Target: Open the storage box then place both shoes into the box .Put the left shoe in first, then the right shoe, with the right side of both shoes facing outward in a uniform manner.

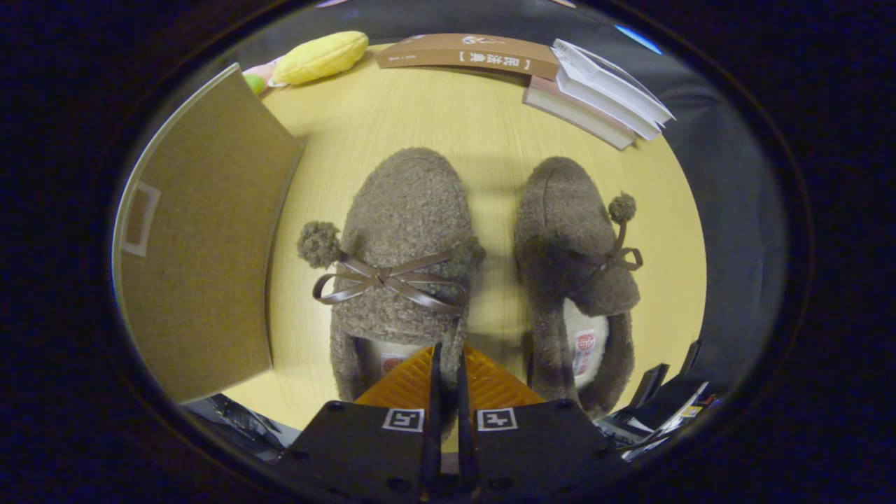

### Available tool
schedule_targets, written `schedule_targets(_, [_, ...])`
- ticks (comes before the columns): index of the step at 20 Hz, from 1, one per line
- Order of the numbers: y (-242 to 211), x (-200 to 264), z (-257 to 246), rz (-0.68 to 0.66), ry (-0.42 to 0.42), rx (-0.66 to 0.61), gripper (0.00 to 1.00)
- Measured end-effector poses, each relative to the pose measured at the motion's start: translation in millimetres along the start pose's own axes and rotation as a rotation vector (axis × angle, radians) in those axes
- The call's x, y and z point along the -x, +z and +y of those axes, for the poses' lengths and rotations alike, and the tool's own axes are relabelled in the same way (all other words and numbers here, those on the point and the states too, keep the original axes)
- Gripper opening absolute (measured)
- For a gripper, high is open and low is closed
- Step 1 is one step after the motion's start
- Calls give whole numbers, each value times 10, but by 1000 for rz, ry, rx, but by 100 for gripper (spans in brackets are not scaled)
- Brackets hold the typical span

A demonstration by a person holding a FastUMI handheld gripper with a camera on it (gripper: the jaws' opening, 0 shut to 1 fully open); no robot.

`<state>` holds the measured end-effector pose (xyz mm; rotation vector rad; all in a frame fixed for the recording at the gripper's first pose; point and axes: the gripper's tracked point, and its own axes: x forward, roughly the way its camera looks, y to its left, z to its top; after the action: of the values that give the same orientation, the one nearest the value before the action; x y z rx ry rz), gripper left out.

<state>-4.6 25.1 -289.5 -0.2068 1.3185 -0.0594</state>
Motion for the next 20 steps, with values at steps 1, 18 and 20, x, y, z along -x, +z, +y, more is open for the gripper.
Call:
schedule_targets(1, [-16, -34, 2, 8, -7, 22, 11])
schedule_targets(18, [-26, 776, 54, 98, -130, 5, 4])
schedule_targets(20, [0, 1023, 95, 96, -146, -7, 3])
